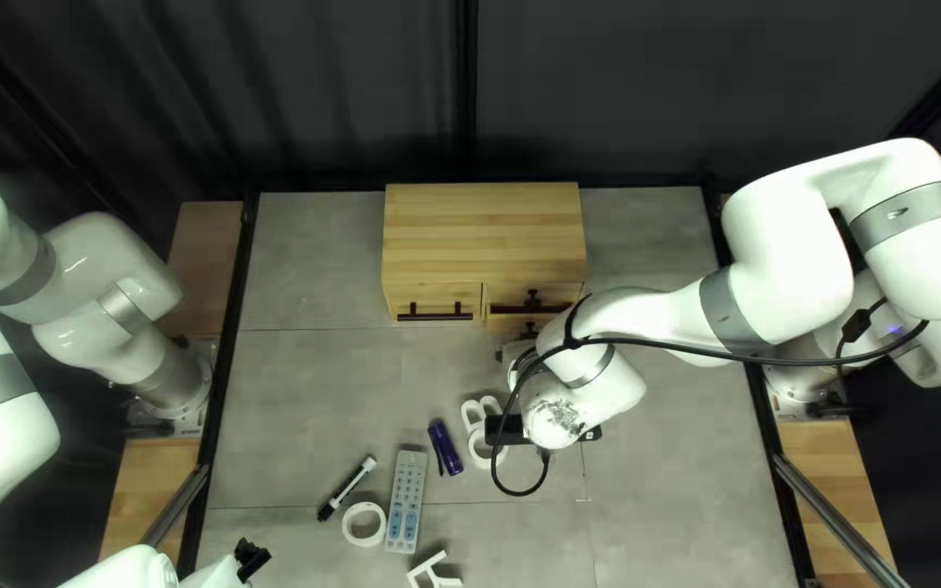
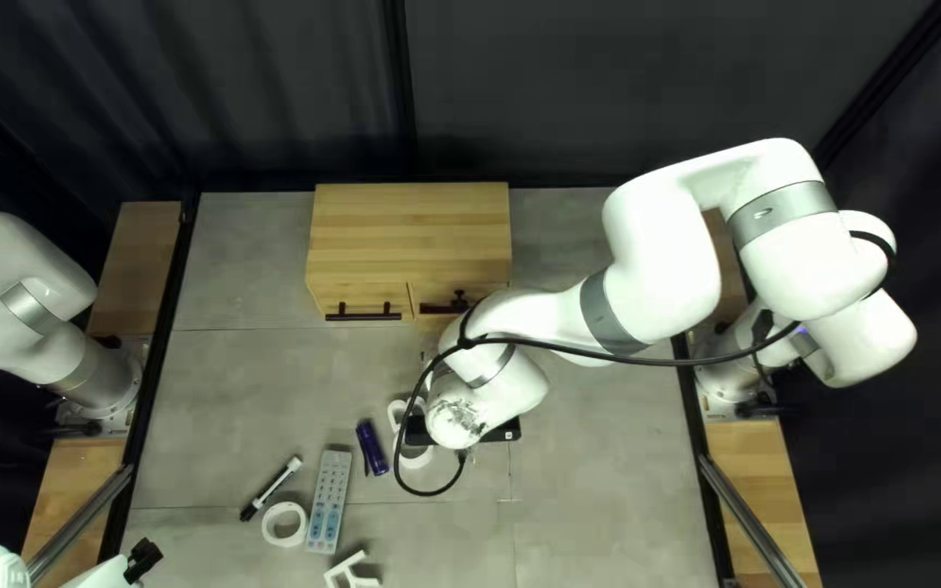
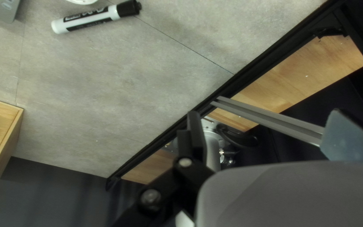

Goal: Open drawers and place objects into drawer and close

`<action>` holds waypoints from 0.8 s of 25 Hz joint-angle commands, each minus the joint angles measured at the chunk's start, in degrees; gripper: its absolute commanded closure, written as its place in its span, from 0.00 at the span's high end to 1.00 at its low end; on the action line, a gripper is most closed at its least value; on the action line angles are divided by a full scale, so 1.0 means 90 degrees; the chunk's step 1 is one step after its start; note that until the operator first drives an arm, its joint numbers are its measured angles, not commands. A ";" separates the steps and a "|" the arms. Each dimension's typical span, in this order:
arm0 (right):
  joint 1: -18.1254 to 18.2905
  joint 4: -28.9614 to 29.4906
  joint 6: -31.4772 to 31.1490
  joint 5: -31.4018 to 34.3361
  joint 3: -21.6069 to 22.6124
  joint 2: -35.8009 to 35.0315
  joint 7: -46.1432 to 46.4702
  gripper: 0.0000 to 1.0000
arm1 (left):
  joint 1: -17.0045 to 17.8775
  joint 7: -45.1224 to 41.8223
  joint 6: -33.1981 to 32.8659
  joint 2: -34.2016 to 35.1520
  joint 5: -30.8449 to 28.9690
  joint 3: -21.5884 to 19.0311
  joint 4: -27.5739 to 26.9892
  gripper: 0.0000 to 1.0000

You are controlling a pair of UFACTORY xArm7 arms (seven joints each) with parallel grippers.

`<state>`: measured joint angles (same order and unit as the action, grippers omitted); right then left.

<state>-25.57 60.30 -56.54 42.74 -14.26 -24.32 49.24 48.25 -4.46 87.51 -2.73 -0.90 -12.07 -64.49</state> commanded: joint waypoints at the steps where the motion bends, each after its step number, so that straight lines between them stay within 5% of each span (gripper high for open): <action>1: -0.0023 0.0015 -0.0004 0.0014 0.0012 -0.0022 -0.0016 0.10 | 0.0000 0.0000 0.0000 0.0000 0.0000 0.0000 0.0000 1.00; 12: -0.0107 0.0012 -0.0166 0.0045 0.0036 0.0107 0.0020 0.13 | 0.0000 0.0000 0.0000 0.0000 0.0000 0.0000 0.0000 1.00; 13: -0.0121 0.0020 -0.0182 0.0042 0.0046 0.0108 0.0019 0.32 | 0.0000 0.0000 0.0000 0.0000 0.0000 0.0000 0.0000 1.00; 14: -0.0125 0.0025 -0.0187 0.0039 0.0049 0.0108 0.0020 0.63 | 0.0000 0.0000 0.0000 0.0000 0.0000 0.0000 0.0000 1.00; 16: -0.0138 0.0041 -0.0202 0.0025 0.0065 0.0108 0.0030 1.00 | 0.0000 0.0000 0.0000 0.0000 0.0000 0.0000 0.0000 1.00; 20: -0.0138 0.0087 -0.0219 -0.0008 0.0081 0.0098 0.0060 1.00 | 0.0000 0.0000 0.0000 0.0000 0.0000 0.0000 0.0000 1.00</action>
<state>-26.80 60.87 -58.44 42.82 -13.61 -23.36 49.64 48.25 -4.46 87.51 -2.73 -0.90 -12.07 -64.49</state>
